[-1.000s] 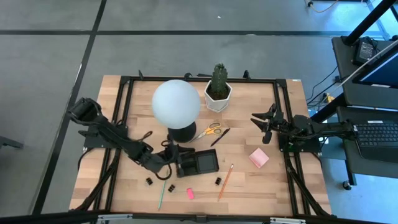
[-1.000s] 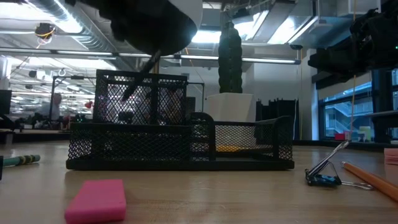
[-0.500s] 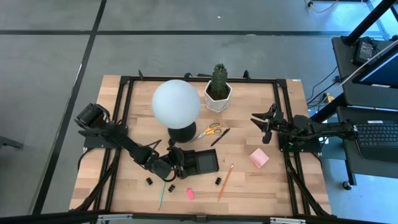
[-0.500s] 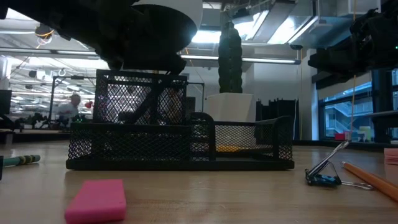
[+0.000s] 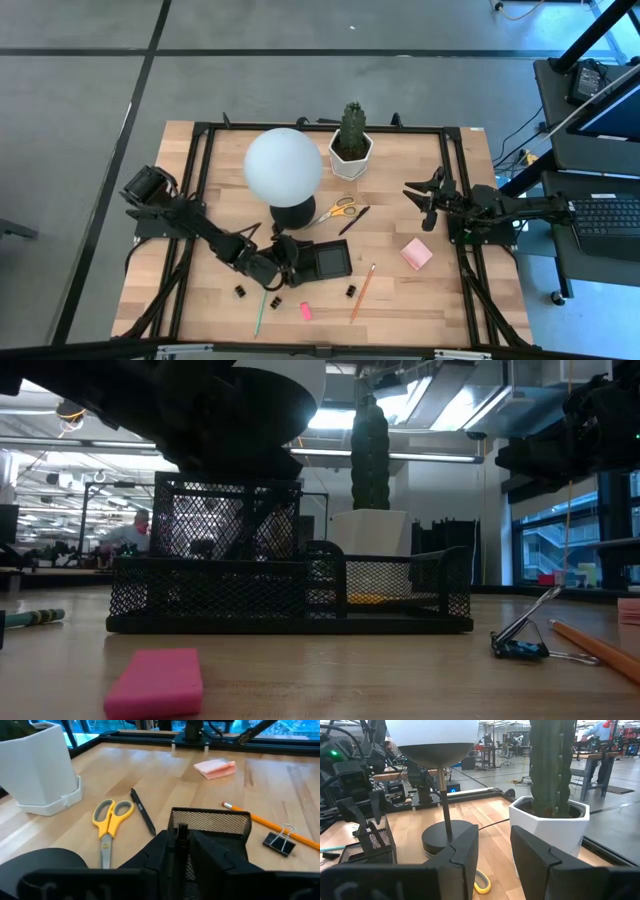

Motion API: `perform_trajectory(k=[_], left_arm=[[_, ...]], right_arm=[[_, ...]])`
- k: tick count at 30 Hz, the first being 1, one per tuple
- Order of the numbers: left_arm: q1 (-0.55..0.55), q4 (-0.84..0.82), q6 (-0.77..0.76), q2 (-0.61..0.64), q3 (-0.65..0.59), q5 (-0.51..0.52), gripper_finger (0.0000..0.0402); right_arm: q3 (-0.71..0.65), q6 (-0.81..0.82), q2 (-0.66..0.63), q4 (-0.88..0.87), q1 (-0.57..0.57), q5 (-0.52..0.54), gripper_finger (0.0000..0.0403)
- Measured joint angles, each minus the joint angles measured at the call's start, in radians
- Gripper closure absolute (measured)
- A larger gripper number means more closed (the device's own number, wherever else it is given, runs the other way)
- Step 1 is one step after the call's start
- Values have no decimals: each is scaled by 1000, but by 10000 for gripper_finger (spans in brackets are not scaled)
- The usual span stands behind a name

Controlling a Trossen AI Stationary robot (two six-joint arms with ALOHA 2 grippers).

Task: Pick and place office supplies into organizer
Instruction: Put the left black pen into the desk organizer, then put the bottom left black binder clip into the desk organizer

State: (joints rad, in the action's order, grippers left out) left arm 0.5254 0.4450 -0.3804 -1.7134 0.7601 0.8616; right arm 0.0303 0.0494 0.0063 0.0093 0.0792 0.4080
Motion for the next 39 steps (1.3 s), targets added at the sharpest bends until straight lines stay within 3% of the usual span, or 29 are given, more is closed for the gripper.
perform_trajectory(k=[10,14,18,23,28,33,36,39], left_arm=[[-10,1,141,99,0,17,301],[15,4,162,174,0,-56,297],[66,8,357,205,0,-185,299],[148,-28,562,206,0,-196,294],[248,-84,577,206,1,-14,294],[348,-307,551,206,87,173,300],[380,-475,498,199,157,216,301],[390,-653,396,175,225,197,302]], right_arm=[[0,-35,0,0,0,1,284],[0,-54,0,0,0,1,284],[0,-54,0,0,0,1,284],[0,-52,0,0,0,1,284],[0,-51,0,0,0,1,284],[0,-36,0,0,0,0,284],[0,-11,0,0,0,0,284],[0,1,0,0,0,0,284]])
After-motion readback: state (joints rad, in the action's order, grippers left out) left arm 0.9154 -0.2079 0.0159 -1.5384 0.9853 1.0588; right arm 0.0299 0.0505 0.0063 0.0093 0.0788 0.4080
